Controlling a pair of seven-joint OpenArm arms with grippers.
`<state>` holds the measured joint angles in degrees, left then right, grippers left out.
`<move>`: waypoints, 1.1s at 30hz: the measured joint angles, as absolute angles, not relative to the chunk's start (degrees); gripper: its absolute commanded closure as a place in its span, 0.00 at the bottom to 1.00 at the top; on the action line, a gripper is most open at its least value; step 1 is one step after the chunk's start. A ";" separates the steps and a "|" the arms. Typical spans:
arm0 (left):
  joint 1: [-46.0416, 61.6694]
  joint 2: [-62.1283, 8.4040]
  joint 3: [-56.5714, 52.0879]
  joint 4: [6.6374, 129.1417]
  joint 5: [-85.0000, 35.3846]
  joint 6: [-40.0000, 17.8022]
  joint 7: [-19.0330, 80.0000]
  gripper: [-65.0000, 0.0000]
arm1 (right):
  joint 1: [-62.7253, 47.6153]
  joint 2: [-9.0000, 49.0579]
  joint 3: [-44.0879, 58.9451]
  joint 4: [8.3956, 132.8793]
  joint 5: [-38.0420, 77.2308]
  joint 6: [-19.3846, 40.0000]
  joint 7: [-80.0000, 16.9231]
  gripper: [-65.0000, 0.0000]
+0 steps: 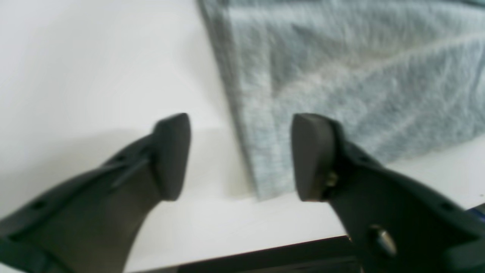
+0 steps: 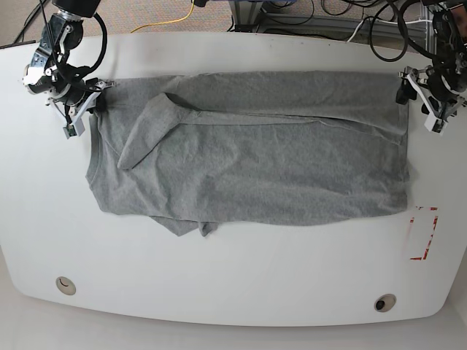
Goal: Layout the t-shirt on the table in an organized manner, then fold the t-shirt properly
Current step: 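Grasp the shirt's corners with both grippers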
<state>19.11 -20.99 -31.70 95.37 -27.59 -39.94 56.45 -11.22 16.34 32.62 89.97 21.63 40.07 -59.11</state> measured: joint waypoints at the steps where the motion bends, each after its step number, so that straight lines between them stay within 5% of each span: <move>1: 19.07 -20.40 -31.66 95.37 -27.16 -39.97 56.31 0.30 | -11.25 16.34 32.62 89.97 21.65 40.10 -59.11 0.96; 21: 17.76 -19.57 -28.95 90.28 -20.60 -39.97 54.15 0.32 | -11.22 16.34 32.62 89.97 21.61 40.10 -59.11 0.96; 24: 17.50 -19.75 -27.53 90.24 -20.38 -39.90 54.15 0.45 | -11.22 16.34 32.62 89.97 21.65 40.10 -59.13 0.96; 30: 17.47 -19.73 -26.61 90.24 -20.71 -39.92 53.23 0.92 | -11.33 16.34 32.64 89.97 21.63 40.07 -59.11 1.00; 33: 17.52 -19.75 -26.61 90.11 -21.08 -39.97 53.17 0.96 | -11.38 16.34 32.69 89.97 21.69 40.10 -59.09 1.00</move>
<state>17.52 -19.75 -26.61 90.11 -21.08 -39.97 53.17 -11.38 16.34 32.69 89.97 21.69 40.10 -59.09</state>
